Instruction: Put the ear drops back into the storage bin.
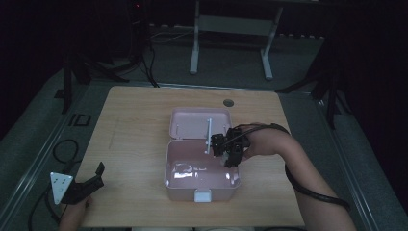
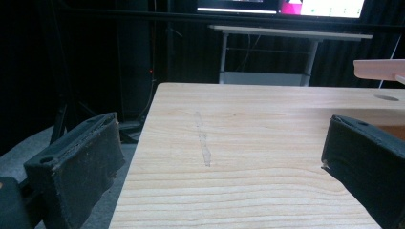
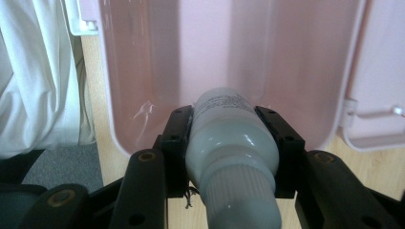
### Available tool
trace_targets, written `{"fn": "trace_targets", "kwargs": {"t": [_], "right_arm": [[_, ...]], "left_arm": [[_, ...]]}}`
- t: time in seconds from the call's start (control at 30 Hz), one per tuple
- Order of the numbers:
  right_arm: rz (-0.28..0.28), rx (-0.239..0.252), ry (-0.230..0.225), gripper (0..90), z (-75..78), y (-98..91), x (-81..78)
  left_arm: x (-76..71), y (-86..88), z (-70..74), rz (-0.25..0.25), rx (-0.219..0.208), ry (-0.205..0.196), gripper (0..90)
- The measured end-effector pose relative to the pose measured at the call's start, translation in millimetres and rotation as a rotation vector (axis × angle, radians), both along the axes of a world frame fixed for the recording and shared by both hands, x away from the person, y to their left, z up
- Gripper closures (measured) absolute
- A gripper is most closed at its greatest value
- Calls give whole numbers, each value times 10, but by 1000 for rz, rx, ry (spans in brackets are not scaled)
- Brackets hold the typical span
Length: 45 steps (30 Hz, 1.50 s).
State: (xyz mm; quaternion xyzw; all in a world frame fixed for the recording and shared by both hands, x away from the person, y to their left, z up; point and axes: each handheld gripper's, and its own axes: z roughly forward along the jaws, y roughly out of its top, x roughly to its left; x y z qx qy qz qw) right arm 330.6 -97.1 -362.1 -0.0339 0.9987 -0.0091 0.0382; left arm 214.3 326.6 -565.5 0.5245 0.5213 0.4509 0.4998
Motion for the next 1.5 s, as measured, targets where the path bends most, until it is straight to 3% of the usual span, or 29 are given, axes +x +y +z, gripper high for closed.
{"fn": "trace_targets", "kwargs": {"t": [0.73, 1.13, 1.5], "right_arm": [[9, -56, 100, 594, -701, 102, 39], [51, -101, 109, 594, -979, 157, 56], [49, -142, 117, 593, -1209, 208, 98]], "left_arm": [[1, -3, -1, -1, 4, 0, 4], [0, -1, 0, -3, -1, -1, 4], [-1, 0, 0, -6, -1, -1, 4]]}}
